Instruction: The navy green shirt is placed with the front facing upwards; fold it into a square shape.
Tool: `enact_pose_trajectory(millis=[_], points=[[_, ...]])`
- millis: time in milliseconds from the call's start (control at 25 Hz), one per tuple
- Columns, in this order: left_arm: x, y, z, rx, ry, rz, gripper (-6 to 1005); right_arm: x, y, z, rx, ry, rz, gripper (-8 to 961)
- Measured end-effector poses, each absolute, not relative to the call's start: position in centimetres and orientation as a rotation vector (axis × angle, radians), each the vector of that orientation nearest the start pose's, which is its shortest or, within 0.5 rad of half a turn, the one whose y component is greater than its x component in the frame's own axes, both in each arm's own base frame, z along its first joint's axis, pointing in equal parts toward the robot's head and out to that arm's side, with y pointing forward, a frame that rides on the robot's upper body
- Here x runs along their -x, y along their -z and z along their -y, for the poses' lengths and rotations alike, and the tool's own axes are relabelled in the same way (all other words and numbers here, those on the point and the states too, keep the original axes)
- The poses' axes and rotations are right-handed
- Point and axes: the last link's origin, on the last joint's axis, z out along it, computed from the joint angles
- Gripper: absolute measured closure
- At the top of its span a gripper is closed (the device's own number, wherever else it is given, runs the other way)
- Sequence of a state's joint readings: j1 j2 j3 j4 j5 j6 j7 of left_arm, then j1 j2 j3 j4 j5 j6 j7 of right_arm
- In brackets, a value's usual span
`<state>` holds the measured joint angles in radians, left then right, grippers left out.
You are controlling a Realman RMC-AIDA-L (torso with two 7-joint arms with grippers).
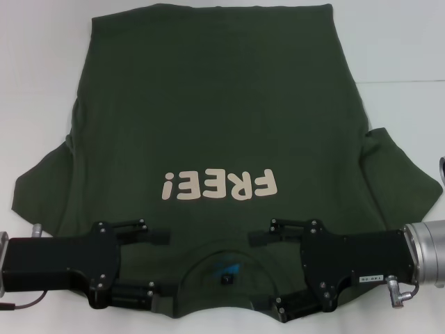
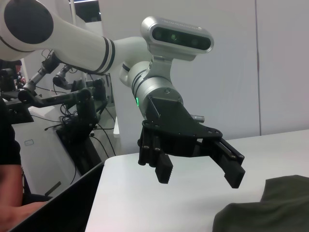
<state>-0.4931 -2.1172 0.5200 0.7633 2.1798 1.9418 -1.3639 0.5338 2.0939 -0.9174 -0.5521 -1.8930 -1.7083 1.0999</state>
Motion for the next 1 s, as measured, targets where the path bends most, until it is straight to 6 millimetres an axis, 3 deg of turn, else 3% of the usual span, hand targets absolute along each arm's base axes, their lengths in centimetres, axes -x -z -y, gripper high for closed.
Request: enact_pose_trajectory(millis=[720, 920, 1000], points=[[25.6, -1.6, -28.1, 2.931, 0.845, 0.555, 127, -23.3, 3.7, -29.8, 2.969, -0.848, -0.238, 6], [25.2, -1.6, -29.1, 2.911, 0.835, 0.515, 126, -24.3, 0.6, -33.9, 2.732, -0.706, -0.419, 7], [24.9, -1.4, -29.5, 2.911, 0.828, 0.508, 126, -25.1, -2.4, -36.7, 2.549, -0.584, -0.57, 8]])
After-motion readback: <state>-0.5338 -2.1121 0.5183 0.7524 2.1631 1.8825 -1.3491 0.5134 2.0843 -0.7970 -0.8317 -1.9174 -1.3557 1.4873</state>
